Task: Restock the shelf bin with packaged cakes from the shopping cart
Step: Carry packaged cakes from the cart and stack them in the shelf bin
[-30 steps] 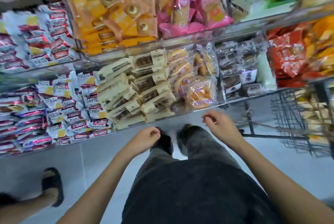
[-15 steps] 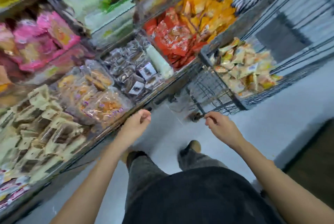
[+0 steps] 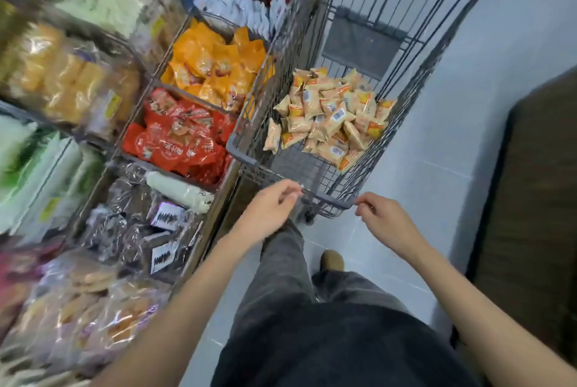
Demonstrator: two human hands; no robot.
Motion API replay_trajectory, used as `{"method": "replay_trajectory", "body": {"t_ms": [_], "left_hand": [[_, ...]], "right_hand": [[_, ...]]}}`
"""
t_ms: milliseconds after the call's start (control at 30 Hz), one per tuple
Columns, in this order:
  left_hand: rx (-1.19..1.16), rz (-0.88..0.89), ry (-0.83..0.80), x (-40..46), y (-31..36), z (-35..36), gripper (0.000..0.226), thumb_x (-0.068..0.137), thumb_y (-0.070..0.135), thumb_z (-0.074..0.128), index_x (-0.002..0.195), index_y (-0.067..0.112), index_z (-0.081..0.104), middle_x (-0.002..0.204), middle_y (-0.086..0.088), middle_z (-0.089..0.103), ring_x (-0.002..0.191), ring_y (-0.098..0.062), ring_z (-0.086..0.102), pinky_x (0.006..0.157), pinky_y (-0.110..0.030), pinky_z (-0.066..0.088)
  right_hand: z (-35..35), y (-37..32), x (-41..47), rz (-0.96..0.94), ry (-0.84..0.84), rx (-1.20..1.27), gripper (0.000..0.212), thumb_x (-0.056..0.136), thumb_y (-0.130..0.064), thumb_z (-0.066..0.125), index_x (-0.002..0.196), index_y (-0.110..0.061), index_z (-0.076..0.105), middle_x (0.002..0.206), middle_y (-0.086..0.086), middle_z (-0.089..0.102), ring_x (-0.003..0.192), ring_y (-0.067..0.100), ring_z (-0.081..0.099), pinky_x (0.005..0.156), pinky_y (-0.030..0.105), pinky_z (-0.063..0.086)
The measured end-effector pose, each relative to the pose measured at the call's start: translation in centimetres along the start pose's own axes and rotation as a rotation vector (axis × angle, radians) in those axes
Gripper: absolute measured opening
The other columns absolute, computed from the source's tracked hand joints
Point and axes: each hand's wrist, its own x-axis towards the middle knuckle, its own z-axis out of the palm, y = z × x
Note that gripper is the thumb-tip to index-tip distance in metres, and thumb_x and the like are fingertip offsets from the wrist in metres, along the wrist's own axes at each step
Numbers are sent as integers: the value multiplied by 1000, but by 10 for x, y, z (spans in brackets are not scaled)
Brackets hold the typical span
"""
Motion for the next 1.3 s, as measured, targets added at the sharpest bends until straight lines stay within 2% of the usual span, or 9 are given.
{"method": "replay_trajectory", "body": {"t_ms": [133,233,333,433,700,967,1067,1167,1300], "left_hand": [[115,-16,-234,94,9,-27,25,98,23,42,119,17,55,118,1,61,108,-14,56,95,-32,43],[228,-46,-326,171,1,-33,30,98,25,41,124,16,52,113,4,54,105,-13,52,84,-27,39],[261,-159,-280,238,-22,-32,33,98,23,39,125,9,51,116,-10,58,98,-25,56,71,-30,39],[189,-327,-206,298,-52,-20,37,97,23,41,119,-4,54,119,-27,59,105,-37,58,84,-37,46],[-111,-725,-40,402,-119,14,69,87,48,54,136,3,38,138,-17,47,125,-32,46,106,-43,38],[-378,-762,121,395,-101,18,49,84,30,65,126,10,49,129,-11,54,114,-29,54,100,-40,45],[-453,-605,201,344,-62,11,36,87,20,63,120,19,51,119,-2,60,99,-16,59,91,-34,51],[-337,-130,-16,282,-26,-8,27,87,19,64,104,36,50,109,15,57,89,10,55,73,-6,44],[52,578,-210,234,-9,-28,42,72,2,68,99,27,49,108,12,46,104,-12,46,86,-20,38]], "right_hand": [[-3,-8,24,93,52,49,21,95,-17,40,98,-23,60,89,-3,66,80,14,59,71,32,47],[5,-26,50,180,100,174,20,95,-16,41,99,-23,59,89,-3,66,81,14,60,73,31,47],[14,-44,84,215,54,198,21,96,-19,41,103,-22,61,93,-3,67,84,15,60,79,35,49],[21,-51,119,241,-6,141,25,96,-23,40,112,-22,60,100,-3,67,92,16,60,83,36,49],[33,-33,175,377,-71,157,28,98,-26,41,121,-22,56,115,0,64,100,17,58,87,35,47],[31,-23,184,408,-60,253,20,97,-27,41,109,-27,58,100,-3,67,91,17,61,83,37,49],[25,-27,184,470,26,469,19,96,-25,40,93,-35,56,88,-9,68,82,8,63,73,29,48],[17,-31,189,623,118,867,20,99,-24,40,102,-25,60,88,-3,71,77,8,66,69,23,51],[0,-35,186,682,-88,1520,43,97,-45,34,113,-11,55,84,10,71,75,21,69,56,29,56]]}}
